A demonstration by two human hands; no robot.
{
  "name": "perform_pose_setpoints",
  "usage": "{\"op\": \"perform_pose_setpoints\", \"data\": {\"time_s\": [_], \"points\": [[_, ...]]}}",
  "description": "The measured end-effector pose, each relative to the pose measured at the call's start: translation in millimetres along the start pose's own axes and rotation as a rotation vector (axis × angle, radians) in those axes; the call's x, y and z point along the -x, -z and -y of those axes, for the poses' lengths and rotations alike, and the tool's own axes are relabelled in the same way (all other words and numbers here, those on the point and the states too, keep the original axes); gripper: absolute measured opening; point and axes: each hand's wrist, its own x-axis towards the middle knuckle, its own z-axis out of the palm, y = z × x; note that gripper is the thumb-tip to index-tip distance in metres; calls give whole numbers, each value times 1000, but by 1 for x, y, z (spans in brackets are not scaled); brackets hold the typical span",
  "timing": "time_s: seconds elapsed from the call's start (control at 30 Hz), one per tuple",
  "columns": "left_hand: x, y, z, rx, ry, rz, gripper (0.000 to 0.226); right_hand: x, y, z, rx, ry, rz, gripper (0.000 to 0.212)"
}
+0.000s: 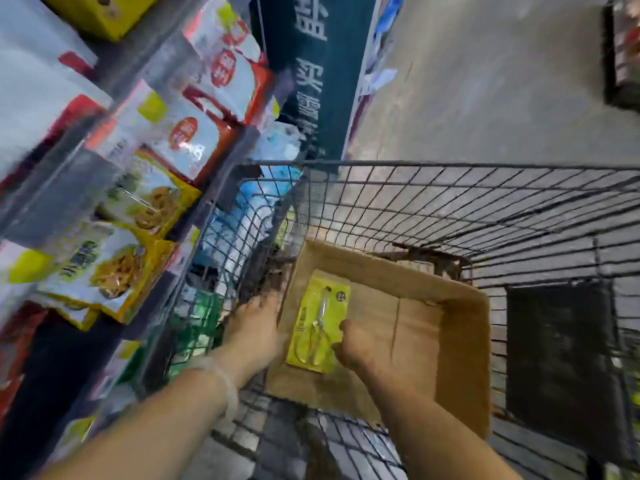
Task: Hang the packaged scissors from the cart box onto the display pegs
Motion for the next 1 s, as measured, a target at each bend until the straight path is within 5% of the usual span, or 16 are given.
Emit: {"op": "perform_pose_setpoints", "data": {"time_s": [0.27, 0.5, 0.7, 0.83, 1.0], "points": [[-28, -30, 9, 123, 10, 34, 75, -65, -44, -2, -405, -318, 13, 66], [-27, -29, 17, 75, 24, 34, 78, -73, -44, -14, -497, -366, -25, 65], [-14, -13, -1, 74, -8, 15, 69, -39, -14, -38, -735, -249, -55, 40], [-6, -7, -17, 186, -39, 29, 78, -6, 12, -40, -1103, -63, -9, 32], [-4, 2, -35, 679, 38, -5, 74, 10, 40, -12, -1203, 192, 115, 19]]}}
